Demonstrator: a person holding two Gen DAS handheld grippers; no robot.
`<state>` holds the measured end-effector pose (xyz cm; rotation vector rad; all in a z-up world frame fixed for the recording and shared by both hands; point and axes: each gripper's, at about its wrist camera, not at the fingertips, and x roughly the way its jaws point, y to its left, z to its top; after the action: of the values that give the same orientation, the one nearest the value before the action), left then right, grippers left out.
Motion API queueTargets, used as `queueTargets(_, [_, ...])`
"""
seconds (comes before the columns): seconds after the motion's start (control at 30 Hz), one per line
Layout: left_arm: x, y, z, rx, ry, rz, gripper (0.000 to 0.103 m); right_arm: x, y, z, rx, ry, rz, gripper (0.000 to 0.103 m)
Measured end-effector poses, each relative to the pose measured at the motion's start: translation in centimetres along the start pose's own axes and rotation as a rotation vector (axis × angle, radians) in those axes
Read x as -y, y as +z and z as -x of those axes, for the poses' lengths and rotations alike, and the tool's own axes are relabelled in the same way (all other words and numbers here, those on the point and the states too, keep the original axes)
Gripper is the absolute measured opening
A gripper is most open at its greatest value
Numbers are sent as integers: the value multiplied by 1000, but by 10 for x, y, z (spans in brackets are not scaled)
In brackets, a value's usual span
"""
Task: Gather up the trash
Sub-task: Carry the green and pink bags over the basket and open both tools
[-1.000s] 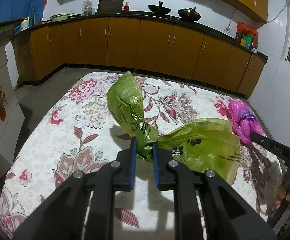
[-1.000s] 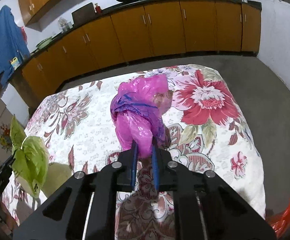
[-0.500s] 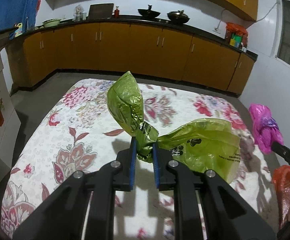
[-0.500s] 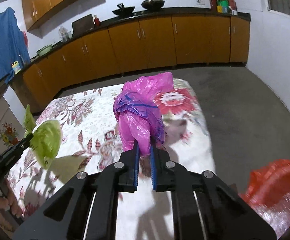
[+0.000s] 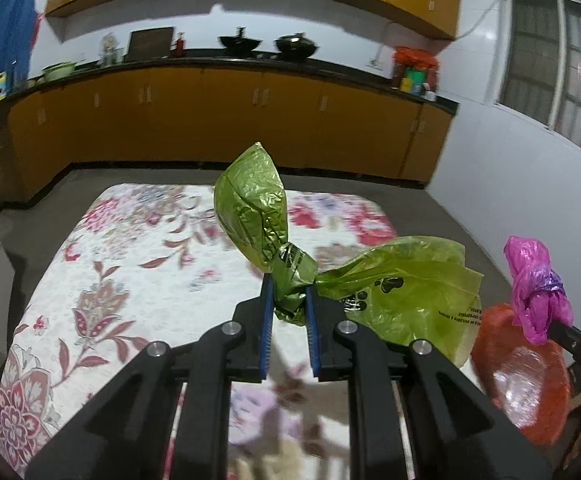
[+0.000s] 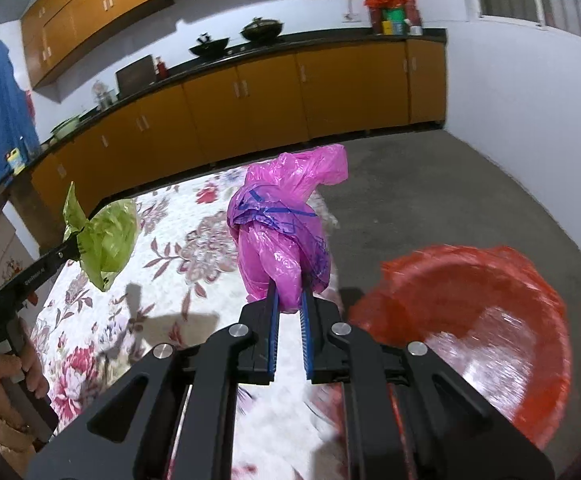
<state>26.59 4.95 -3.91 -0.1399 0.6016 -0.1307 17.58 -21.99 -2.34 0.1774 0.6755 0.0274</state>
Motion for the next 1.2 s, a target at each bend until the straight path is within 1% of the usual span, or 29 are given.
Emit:
queueTargets(0.23, [54, -5, 29, 12, -100, -54, 16, 31, -12, 53, 52, -74, -48, 10])
queueTargets(0.4, [94, -13, 44, 6, -171, -98, 16, 52, -21, 81, 79, -128, -81, 10])
queueTargets(0.53, [120, -20, 48, -11, -221, -124, 16, 71, -28, 95, 86, -157, -114, 10])
queueTargets(0.7, [155, -33, 47, -39, -285, -168, 16, 85, -33, 103, 87, -179, -152, 10])
queueTargets(0.9, [188, -48, 37, -84, -337, -211, 16, 99, -40, 106, 84, -193, -190, 10])
queueTargets(1.2, [216, -64, 14, -153, -379, -235, 16, 115, -43, 103, 79, -196, -231, 10])
